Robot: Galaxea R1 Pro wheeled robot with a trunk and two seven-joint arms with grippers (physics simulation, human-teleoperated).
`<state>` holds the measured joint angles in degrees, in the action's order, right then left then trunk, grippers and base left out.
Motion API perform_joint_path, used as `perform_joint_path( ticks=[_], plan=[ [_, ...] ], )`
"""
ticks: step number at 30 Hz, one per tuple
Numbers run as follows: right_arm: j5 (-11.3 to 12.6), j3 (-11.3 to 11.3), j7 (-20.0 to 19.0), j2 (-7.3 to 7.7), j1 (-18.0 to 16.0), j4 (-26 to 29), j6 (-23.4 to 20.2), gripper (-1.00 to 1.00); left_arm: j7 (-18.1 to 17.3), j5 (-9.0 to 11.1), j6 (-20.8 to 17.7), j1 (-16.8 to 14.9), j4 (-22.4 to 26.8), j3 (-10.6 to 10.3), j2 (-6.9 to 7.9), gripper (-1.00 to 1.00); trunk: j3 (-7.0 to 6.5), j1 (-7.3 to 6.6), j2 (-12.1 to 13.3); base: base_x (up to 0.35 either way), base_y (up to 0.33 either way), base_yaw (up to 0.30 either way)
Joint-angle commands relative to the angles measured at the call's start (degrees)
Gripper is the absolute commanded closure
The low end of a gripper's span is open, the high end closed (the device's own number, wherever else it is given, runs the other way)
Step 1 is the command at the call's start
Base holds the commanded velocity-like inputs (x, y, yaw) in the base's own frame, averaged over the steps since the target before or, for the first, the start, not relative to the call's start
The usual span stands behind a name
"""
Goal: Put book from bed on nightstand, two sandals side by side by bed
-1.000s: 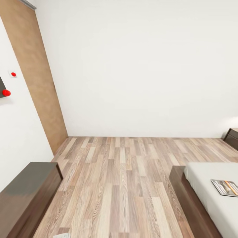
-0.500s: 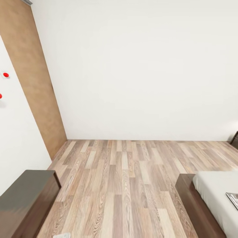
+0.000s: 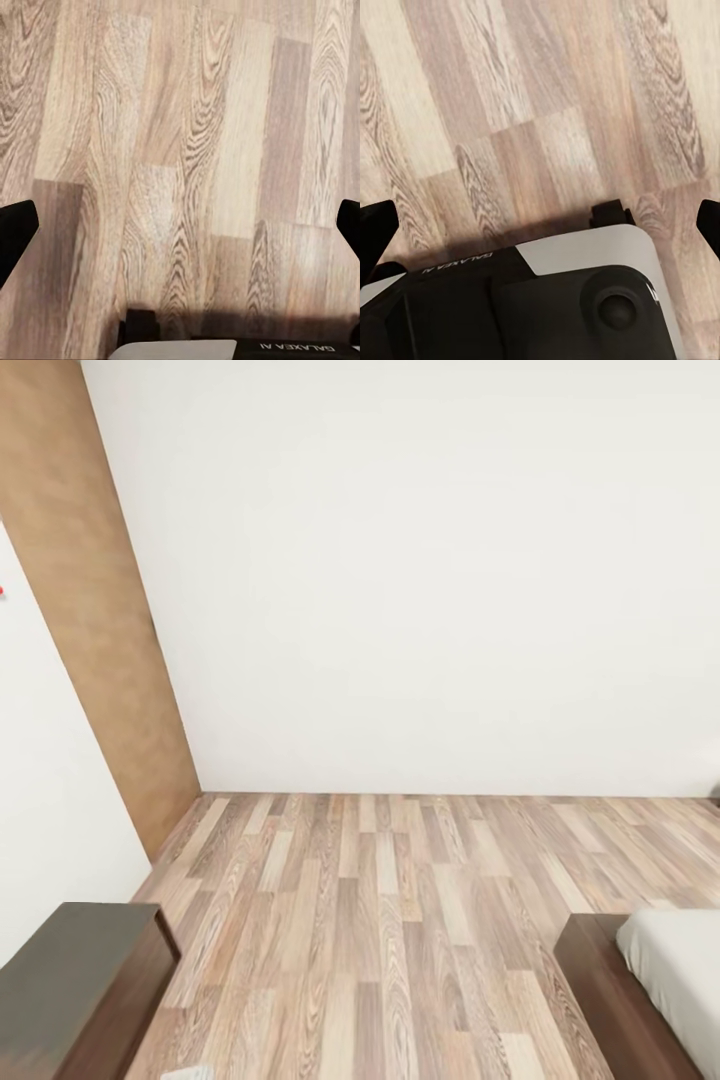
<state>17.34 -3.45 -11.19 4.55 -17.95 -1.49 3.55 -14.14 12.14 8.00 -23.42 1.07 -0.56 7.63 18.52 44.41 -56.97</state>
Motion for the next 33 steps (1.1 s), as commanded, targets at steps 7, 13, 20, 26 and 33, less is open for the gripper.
perform_joint_path(
  ticks=[7, 13, 20, 26, 33],
  plan=[
    [0.2, -0.3, -0.3, 0.02, -0.1, -0.1, 0.2, -1.0, -0.3, 0.4, 0.1, 0.0, -0.1, -0.1, 0.01, -1.0, 0.07, 0.04, 0.0, 0.332, 0.139, 0.0],
    [0.2, -0.3, -0.3, 0.02, -0.1, -0.1, 0.2, -1.0, -0.4, 0.4, 0.1, 0.0, -0.1, -0.1, 0.01, -1.0, 0.07, 0.04, 0.0, 0.331, 0.14, 0.0],
    [0.2, -0.3, -0.3, 0.02, -0.1, -0.1, 0.3, -1.0, -0.4, 0.4, 0.1, 0.0, -0.1, -0.1, 0.01, -1.0, 0.07, 0.04, 0.0, 0.33, 0.141, 0.0],
    [0.2, -0.3, -0.3, 0.02, -0.1, -0.1, 0.3, -1.0, -0.4, 0.4, 0.1, 0.0, -0.1, -0.1, 0.01, -1.0, 0.07, 0.04, 0.0, 0.33, 0.141, 0.0],
    [0.2, -0.3, -0.3, 0.02, -0.1, -0.1, 0.3, -1.0, -0.4, 0.4, 0.1, 0.0, -0.1, -0.1, 0.01, -1.0, 0.07, 0.04, 0.0, 0.33, 0.141, 0.0]
  ],
)
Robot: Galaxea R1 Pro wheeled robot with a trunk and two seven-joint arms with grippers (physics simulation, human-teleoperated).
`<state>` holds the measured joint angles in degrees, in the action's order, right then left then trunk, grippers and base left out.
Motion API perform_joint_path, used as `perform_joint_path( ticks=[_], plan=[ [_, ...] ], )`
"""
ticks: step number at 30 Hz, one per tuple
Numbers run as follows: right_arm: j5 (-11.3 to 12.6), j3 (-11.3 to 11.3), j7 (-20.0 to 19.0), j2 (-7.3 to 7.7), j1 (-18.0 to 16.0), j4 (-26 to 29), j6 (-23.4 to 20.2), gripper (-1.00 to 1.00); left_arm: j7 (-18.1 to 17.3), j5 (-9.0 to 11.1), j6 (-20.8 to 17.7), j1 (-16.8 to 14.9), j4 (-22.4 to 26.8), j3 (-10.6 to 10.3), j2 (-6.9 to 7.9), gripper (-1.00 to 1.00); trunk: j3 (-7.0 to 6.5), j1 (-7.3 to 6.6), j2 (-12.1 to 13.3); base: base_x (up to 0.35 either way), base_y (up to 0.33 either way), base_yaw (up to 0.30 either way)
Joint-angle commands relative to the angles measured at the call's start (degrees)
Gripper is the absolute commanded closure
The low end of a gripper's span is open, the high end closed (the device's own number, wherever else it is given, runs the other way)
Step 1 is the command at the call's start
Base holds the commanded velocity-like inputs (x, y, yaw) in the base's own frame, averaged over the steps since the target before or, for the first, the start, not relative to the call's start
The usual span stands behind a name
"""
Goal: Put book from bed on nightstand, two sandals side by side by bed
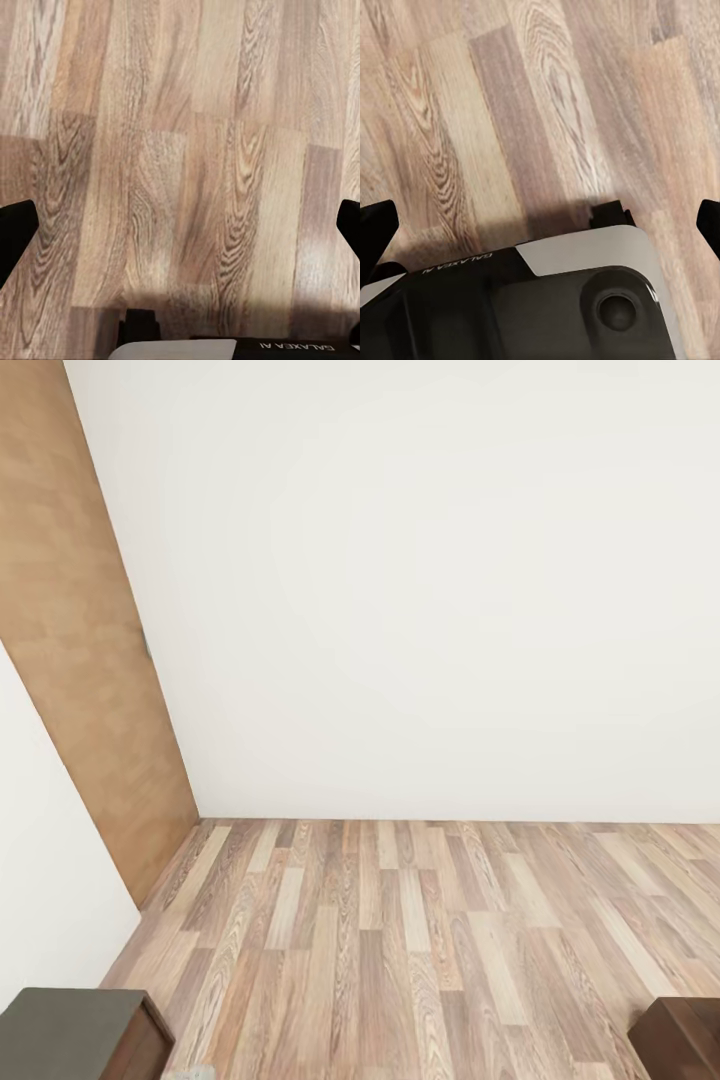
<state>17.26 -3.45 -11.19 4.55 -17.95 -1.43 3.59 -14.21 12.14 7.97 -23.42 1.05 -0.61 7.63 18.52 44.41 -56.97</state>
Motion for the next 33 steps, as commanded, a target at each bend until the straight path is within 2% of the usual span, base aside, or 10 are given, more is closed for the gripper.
perform_joint_path(
  ticks=[1, 33],
  plan=[
    [0.2, -0.3, -0.3, 0.02, -0.1, -0.2, 0.3, -1.0, -0.3, 0.4, 0.1, 0.0, -0.1, -0.1, 0.01, -1.0, 0.07, 0.04, 0.0, 0.33, 0.141, 0.0],
    [0.2, -0.3, -0.3, 0.02, -0.1, -0.2, 0.2, -1.0, -0.3, 0.4, 0.1, 0.0, -0.1, -0.1, 0.01, -1.0, 0.07, 0.04, 0.0, 0.33, 0.123, 0.0]
  ],
)
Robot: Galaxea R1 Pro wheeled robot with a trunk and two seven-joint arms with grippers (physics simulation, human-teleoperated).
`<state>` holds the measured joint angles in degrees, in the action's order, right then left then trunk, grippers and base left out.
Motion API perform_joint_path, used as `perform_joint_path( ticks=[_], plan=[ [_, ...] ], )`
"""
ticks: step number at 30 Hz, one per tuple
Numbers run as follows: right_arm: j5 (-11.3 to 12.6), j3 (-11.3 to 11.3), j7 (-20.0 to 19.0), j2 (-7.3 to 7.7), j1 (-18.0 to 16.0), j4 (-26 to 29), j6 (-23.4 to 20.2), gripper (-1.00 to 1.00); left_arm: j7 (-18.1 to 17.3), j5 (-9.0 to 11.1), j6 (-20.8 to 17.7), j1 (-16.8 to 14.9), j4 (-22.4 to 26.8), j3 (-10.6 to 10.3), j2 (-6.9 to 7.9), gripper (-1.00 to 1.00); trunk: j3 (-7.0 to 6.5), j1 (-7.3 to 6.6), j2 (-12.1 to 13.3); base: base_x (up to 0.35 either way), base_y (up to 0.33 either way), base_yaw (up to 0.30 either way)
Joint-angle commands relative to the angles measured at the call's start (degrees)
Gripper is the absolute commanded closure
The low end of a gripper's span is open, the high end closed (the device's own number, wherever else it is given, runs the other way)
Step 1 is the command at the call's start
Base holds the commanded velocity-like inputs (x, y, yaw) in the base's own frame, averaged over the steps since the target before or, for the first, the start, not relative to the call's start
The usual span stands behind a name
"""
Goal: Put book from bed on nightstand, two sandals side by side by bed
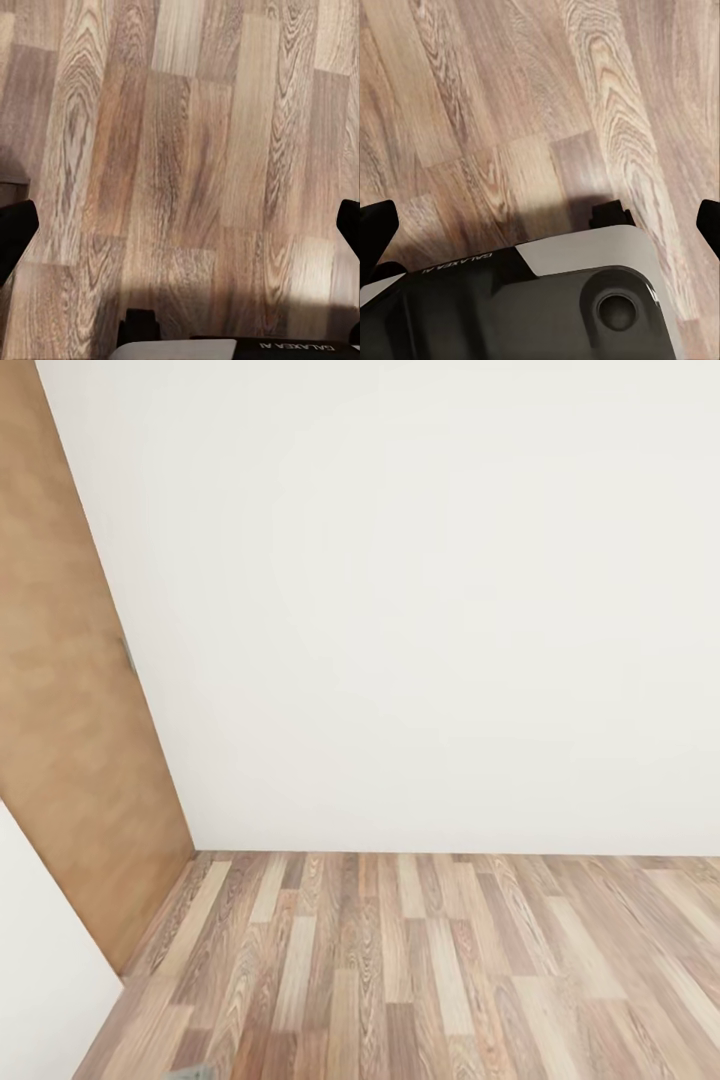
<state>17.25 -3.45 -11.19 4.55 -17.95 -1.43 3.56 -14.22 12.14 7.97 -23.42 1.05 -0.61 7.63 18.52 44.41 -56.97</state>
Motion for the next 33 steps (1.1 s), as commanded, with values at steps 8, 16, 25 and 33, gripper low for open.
perform_joint_path(
  ticks=[8, 16, 25, 33],
  plan=[
    [0.2, -0.3, -0.3, 0.02, -0.1, -0.2, 0.2, -1.0, -0.3, 0.4, 0.1, 0.0, -0.1, -0.1, 0.01, -1.0, 0.07, 0.04, 0.0, 0.329, 0.1, -0.004],
    [0.3, -0.3, -0.3, 0.02, -0.1, -0.1, 0.3, -1.0, -0.3, 0.4, 0.1, 0.0, -0.1, -0.1, 0.01, -1.0, 0.07, 0.04, 0.0, 0.111, 0.019, -0.203],
    [0.5, -0.3, -0.3, 0.02, -0.1, -0.2, 0.3, -1.0, -0.3, 0.4, 0.1, 0.0, -0.1, -0.1, 0.01, -1.0, 0.07, 0.04, 0.0, 0.004, 0.001, -0.297],
    [0.6, -0.3, -0.3, 0.02, -0.1, -0.2, 0.3, -1.0, -0.3, 0.4, 0.1, 0.0, -0.1, -0.1, 0.01, -1.0, 0.07, 0.04, 0.0, 0.0, 0.0, -0.3]
  ],
)
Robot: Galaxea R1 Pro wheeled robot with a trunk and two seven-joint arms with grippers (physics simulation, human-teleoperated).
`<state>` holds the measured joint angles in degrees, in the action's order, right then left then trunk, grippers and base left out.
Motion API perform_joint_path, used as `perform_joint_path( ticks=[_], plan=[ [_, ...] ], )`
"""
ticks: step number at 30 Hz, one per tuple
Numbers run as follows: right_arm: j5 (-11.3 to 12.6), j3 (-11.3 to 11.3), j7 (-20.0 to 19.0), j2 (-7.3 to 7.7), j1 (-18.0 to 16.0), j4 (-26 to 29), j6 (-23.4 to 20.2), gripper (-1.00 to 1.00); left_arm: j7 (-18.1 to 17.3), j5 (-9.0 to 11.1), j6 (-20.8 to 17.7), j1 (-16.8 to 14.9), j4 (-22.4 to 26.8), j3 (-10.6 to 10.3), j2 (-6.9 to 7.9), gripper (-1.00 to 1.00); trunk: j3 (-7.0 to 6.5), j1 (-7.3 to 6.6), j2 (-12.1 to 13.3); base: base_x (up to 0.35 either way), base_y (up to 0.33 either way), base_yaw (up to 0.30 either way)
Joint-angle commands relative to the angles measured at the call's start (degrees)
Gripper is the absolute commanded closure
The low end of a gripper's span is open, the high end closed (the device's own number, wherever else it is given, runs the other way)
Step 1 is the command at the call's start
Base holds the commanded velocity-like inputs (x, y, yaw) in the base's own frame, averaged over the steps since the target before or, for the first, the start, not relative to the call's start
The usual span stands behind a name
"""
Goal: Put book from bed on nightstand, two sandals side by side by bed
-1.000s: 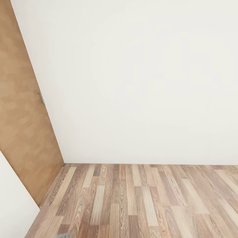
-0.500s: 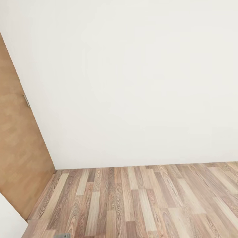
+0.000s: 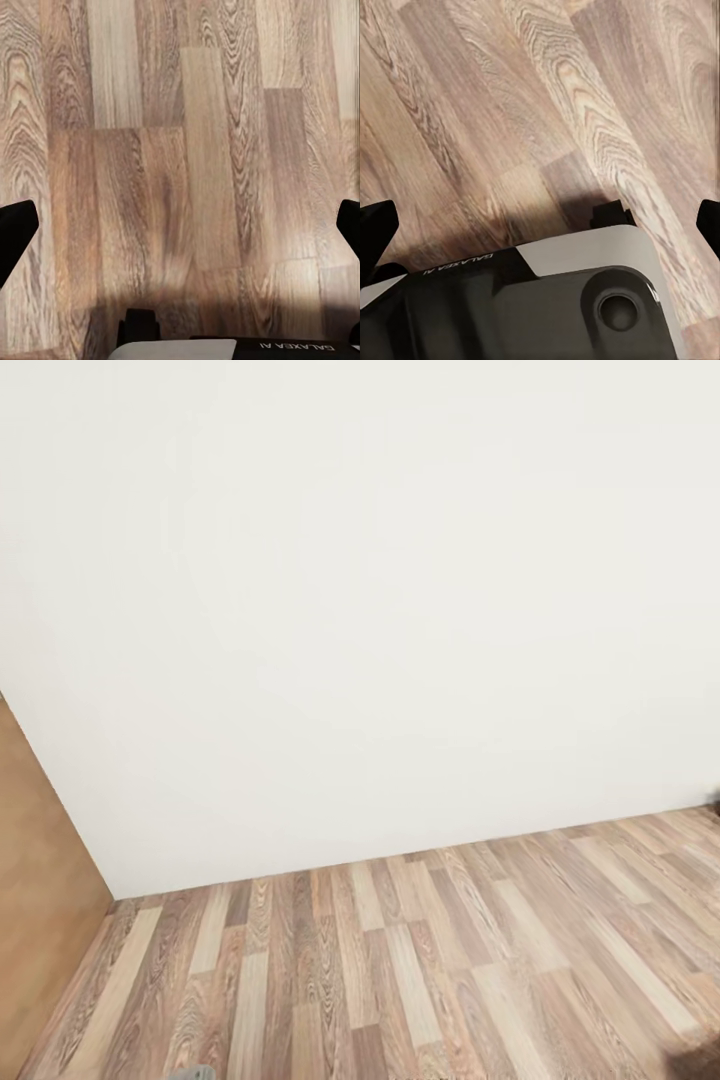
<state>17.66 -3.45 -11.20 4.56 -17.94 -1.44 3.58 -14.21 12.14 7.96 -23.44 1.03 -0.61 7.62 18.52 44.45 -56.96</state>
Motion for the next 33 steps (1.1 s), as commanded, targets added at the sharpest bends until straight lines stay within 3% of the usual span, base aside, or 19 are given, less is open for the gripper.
perform_joint_path(
  ticks=[1, 33],
  plan=[
    [0.2, -0.3, -0.3, 0.01, -0.1, -0.1, 0.2, -1.0, -0.3, 0.4, 0.1, 0.0, -0.1, -0.1, 0.02, -1.0, 0.07, 0.0, 0.0, 0.0, 0.0, -0.3],
    [0.3, -0.3, -0.3, 0.01, -0.1, -0.2, 0.3, -1.0, -0.2, 0.4, 0.2, 0.0, -0.1, -0.1, 0.02, -1.0, 0.07, 0.0, 0.0, 0.021, -0.016, -0.3]
  ],
)
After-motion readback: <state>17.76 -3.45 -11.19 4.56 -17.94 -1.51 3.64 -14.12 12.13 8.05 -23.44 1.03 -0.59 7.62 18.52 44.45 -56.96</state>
